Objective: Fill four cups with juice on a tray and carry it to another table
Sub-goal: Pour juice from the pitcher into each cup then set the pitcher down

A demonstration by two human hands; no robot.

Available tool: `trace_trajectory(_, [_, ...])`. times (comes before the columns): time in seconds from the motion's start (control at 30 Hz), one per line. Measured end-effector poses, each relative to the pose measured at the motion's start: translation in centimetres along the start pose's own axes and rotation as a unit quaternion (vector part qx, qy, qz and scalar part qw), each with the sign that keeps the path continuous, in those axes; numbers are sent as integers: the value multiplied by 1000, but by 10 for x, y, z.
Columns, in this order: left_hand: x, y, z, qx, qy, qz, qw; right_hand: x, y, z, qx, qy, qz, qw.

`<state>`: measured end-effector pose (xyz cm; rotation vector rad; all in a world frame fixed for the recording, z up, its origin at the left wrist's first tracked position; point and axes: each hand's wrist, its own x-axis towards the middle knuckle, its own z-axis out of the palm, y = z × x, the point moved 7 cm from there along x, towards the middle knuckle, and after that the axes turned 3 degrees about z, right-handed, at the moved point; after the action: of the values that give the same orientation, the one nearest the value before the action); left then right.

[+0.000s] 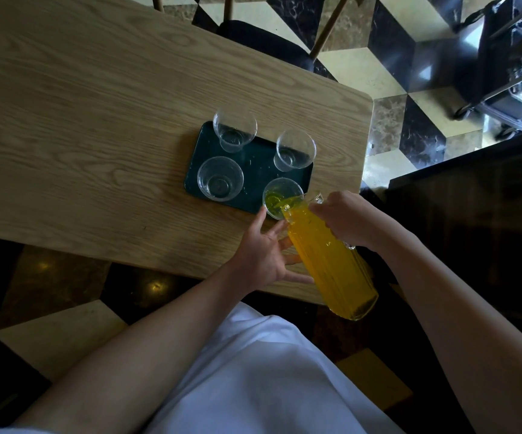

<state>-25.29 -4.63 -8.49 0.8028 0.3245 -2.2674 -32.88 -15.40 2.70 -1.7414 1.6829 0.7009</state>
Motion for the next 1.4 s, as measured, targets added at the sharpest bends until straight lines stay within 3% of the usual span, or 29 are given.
trace_trajectory(0.23, [2, -2, 1, -3, 7, -8, 1000, -1, -3, 3, -17, -32, 4, 999])
trace_trajectory(0.6, [1, -1, 2, -7, 9, -12, 1000, 1, -7, -3, -70, -5, -40, 997])
trace_trajectory(0.93, [0, -1, 2, 1, 4, -13, 1000, 5, 6, -3, 90, -26, 31, 995])
trace_trajectory(1.23, [-1, -1, 1, 10, 8, -11, 1000, 8, 8, -3, 77, -24, 10, 997])
trace_trajectory(1.33, [-1, -2, 0, 16, 14, -10, 1000, 6, 15, -3, 122, -15, 65, 990])
trace_trajectory(1.4, [-1, -3, 0, 19, 14, -12, 1000, 5, 15, -2, 83, -21, 49, 995])
